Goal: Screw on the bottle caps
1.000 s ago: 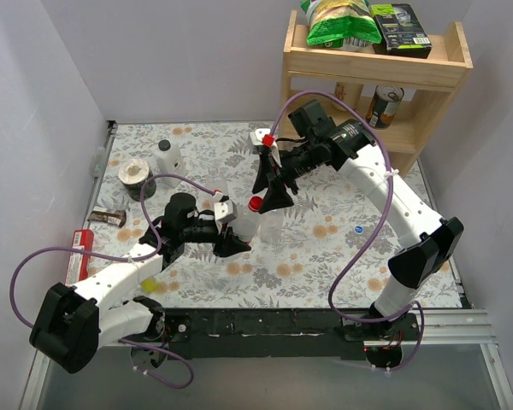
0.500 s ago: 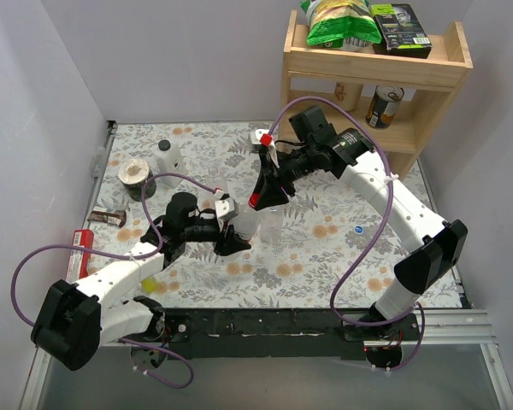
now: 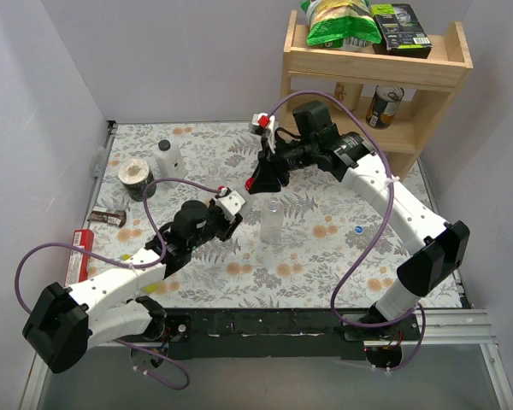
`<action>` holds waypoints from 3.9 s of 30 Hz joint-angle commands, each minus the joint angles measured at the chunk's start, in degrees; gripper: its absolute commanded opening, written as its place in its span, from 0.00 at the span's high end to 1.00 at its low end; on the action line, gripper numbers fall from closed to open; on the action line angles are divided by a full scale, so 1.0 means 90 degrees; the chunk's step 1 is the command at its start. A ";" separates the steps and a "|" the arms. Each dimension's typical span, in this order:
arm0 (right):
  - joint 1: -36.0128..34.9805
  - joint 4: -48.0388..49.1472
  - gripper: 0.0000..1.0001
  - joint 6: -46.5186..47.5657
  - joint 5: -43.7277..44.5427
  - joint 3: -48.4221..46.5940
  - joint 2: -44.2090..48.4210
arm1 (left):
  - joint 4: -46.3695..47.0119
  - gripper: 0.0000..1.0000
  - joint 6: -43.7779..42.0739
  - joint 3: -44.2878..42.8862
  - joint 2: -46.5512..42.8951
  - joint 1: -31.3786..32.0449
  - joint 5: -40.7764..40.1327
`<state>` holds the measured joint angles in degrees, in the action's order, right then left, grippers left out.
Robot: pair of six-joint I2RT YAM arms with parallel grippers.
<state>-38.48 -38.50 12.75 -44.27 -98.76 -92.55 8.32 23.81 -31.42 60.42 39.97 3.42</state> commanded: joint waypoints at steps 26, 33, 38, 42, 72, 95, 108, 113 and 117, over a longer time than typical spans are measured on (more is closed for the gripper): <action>-0.0803 -0.2841 0.42 0.6141 -0.0208 -0.0130 0.1094 | -0.3883 1.00 -0.2275 -0.1402 -0.0102 -0.0847 0.4718; -0.0812 -0.2929 0.46 0.6161 -0.0227 -0.0082 0.1006 | -0.3785 1.00 -0.2236 -0.1460 -0.0103 -0.0837 0.4679; -0.0813 -0.2841 0.52 0.6122 -0.0237 -0.0023 0.0997 | -0.3717 1.00 -0.2197 -0.1489 -0.0054 -0.0818 0.4669; -0.0822 -0.2715 0.51 0.6073 -0.0247 0.0104 0.1016 | -0.3620 1.00 -0.2158 -0.1490 -0.0015 -0.0818 0.4630; -0.0080 0.0098 0.59 0.0445 -0.0755 0.0427 0.0703 | -0.1763 1.00 -0.0400 -0.1099 -0.0375 -0.0534 0.0096; 0.0115 0.3700 0.35 -0.0781 -0.1927 0.2340 0.1680 | -0.2174 1.00 -0.0058 -0.0874 -0.0835 -0.0739 0.3858; 0.0076 0.4073 0.55 -0.1339 -0.2044 0.2506 0.1465 | -0.2018 1.00 -0.0039 -0.0972 -0.0718 -0.0739 0.3858; 0.0047 0.4004 0.59 -0.1300 -0.1849 0.2546 0.1446 | -0.1950 1.00 -0.0029 -0.0982 -0.0679 -0.0739 0.3829; 0.0028 0.3810 0.77 -0.1319 -0.1459 0.2546 0.1378 | -0.1726 1.00 0.0273 -0.1001 -0.0640 -0.0739 0.3567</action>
<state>-37.56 -3.70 1.65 -60.64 -76.16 -79.35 -11.46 23.88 -37.98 54.68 33.47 37.23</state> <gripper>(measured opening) 0.435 0.379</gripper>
